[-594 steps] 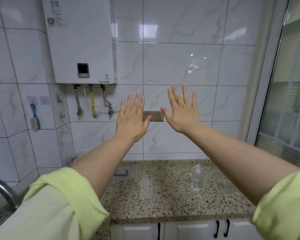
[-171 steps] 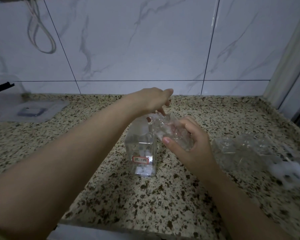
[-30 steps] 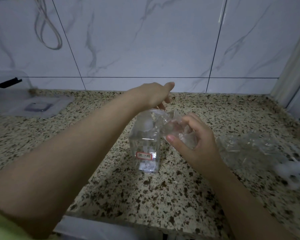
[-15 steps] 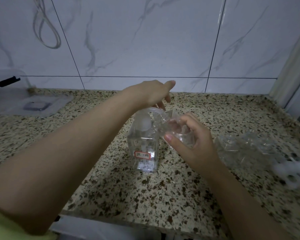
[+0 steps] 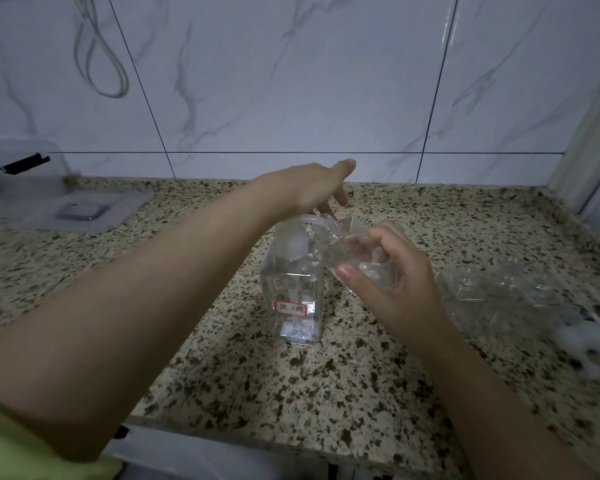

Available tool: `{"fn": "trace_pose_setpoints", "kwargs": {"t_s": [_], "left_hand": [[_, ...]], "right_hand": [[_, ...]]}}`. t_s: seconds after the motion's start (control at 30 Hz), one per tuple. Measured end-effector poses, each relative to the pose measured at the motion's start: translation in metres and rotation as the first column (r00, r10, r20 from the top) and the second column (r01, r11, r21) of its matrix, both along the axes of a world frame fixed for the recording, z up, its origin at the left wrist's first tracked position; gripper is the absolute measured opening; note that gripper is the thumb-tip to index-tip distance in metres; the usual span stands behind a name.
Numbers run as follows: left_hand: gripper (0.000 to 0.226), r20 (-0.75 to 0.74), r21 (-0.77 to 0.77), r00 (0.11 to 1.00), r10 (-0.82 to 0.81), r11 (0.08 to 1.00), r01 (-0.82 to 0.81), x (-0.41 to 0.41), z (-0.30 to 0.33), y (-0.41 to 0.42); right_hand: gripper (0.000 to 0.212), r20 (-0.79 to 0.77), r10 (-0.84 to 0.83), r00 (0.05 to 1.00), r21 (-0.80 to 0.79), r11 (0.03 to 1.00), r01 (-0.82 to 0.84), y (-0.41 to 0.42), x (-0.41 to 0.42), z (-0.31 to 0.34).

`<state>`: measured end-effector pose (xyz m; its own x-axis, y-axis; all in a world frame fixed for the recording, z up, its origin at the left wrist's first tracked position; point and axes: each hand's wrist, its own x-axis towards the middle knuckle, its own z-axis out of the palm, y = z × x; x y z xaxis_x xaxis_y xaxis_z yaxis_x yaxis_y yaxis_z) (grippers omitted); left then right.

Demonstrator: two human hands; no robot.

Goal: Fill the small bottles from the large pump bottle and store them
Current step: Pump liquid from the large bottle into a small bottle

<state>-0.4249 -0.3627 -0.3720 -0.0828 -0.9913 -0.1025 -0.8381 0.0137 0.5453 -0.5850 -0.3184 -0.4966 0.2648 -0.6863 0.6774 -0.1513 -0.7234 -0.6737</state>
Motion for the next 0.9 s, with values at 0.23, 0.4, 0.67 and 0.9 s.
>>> {"fn": "trace_pose_setpoints", "kwargs": {"t_s": [0.23,0.4,0.67,0.9], "left_hand": [[0.071,0.020,0.014,1.000,0.000,1.000,-0.001,0.0006,0.0005,-0.0003],[0.072,0.001,0.000,1.000,0.015,1.000,-0.015,0.0011,-0.0016,-0.0005],[0.069,0.037,0.014,0.999,0.030,0.999,-0.031,-0.0001,-0.0017,-0.0030],[0.070,0.036,0.012,0.998,0.044,0.999,-0.044,0.0026,-0.0036,-0.0054]], "right_hand": [[0.027,0.008,-0.002,1.000,-0.002,1.000,0.002,0.0003,-0.0001,0.0002],[0.027,0.006,-0.007,1.000,-0.003,1.000,0.007,-0.0008,-0.0002,-0.0002],[0.022,-0.004,-0.008,1.000,-0.017,1.000,0.008,0.0008,-0.0004,0.0003],[0.022,-0.006,0.000,1.000,-0.016,1.000,0.000,-0.0003,-0.0007,0.0002]]}}
